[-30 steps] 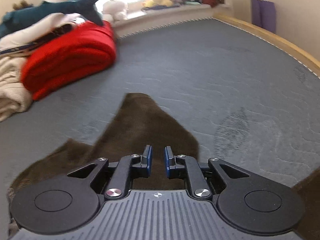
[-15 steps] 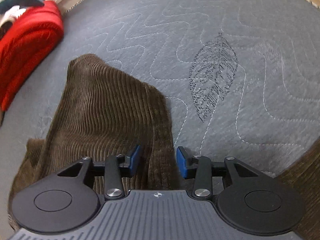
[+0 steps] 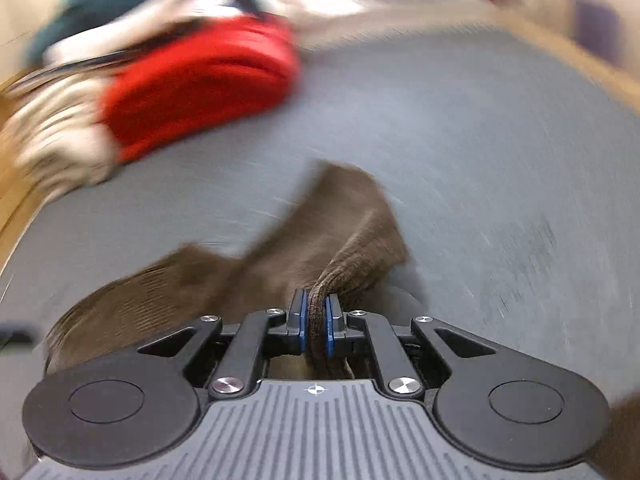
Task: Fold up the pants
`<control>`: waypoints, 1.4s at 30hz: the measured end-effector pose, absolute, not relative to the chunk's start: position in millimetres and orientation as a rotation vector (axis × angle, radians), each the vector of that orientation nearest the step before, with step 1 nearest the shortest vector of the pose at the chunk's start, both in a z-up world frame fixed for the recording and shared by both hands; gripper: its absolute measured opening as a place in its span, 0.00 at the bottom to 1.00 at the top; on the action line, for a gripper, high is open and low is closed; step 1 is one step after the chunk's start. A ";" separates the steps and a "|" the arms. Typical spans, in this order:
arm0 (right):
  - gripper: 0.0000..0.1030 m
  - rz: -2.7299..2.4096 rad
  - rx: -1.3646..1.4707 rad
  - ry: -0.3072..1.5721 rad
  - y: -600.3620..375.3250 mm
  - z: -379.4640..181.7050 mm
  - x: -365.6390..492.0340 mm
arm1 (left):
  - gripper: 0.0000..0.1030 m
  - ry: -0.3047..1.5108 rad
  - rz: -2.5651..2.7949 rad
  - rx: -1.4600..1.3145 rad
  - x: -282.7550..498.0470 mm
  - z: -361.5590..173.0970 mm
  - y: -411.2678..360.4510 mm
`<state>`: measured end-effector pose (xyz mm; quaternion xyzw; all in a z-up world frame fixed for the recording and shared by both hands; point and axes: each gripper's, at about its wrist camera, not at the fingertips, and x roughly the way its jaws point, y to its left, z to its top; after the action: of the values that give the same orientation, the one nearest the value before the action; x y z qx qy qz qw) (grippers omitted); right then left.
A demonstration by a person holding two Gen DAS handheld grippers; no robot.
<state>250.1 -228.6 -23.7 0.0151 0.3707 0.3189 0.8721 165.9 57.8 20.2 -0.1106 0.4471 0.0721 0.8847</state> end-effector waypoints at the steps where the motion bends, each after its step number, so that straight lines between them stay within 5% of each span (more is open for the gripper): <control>1: 0.08 0.747 -0.010 0.748 -222.8 -16.2 236.8 | 0.24 0.929 0.151 -0.230 165.2 20.7 58.6; 10: 0.11 1.020 -0.365 0.911 -178.5 -53.7 177.2 | 0.25 0.940 0.159 -0.222 164.9 17.9 60.7; 18: 0.16 0.915 0.093 0.844 -236.1 -13.4 223.3 | 0.34 0.935 0.143 -0.223 168.2 19.4 58.8; 20: 0.33 0.793 0.262 0.789 -265.8 -5.7 239.4 | 0.35 0.934 0.141 -0.227 168.7 19.6 59.6; 24: 0.36 0.522 0.645 0.788 -327.7 -20.2 267.3 | 0.36 0.930 0.138 -0.224 169.4 19.9 59.5; 32: 0.37 0.313 0.720 1.109 -325.1 -90.5 284.8 | 0.39 0.933 0.138 -0.218 170.6 18.2 55.8; 42: 0.42 0.330 0.921 1.082 -308.6 -108.6 301.3 | 0.43 0.932 0.137 -0.203 170.8 17.9 54.8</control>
<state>301.3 -308.6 -108.6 0.4206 0.4942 0.1507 0.7458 170.8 54.8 17.9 -0.0978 0.4482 0.0657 0.8861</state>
